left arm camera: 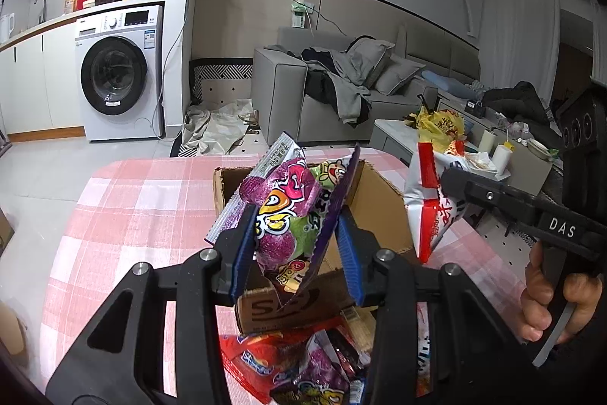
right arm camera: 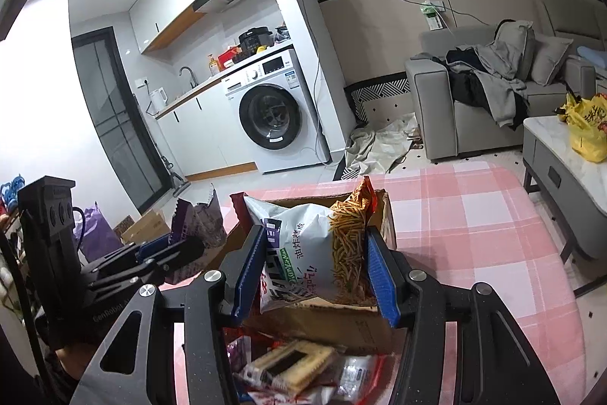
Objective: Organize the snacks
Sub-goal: 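Carry both held bags over the cardboard box and lower them inside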
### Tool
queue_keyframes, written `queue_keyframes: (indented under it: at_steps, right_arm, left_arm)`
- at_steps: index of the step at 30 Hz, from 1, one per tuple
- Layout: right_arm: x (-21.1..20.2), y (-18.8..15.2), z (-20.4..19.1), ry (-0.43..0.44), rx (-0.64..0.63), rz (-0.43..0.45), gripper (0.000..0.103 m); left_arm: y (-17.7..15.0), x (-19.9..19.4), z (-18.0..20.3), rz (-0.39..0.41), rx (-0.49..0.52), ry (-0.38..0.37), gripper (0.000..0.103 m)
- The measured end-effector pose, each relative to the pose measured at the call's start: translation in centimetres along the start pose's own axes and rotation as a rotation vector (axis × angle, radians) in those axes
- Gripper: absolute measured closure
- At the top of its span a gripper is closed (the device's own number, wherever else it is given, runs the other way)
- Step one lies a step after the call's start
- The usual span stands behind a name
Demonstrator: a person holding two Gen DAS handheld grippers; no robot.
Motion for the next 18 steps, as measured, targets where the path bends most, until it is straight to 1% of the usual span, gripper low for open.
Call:
queue_keyframes:
  at_steps: [12,18]
  right_arm:
    - [3.8,0.6,0.0,-0.009,-0.016,-0.028,0.05]
    - [5.0,0.6,0.0,-0.015,-0.027,-0.038,0.05]
  left_arm:
    - [1.3,5.0,0.6,-0.008,0.033,0.013,0.065]
    - [1.6,7.6,0.1,-0.027,0.035,0.011,0.065]
Point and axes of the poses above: each gripper's, at about its wrist camera, not at the fingertips, and x roughly the way its jaws point, z to its right, y to its top, the point moved 4 cm from there along x, roughly the way its jaws point, and after that the axes turned 10 degrees about -x, right-handed, at the moved point
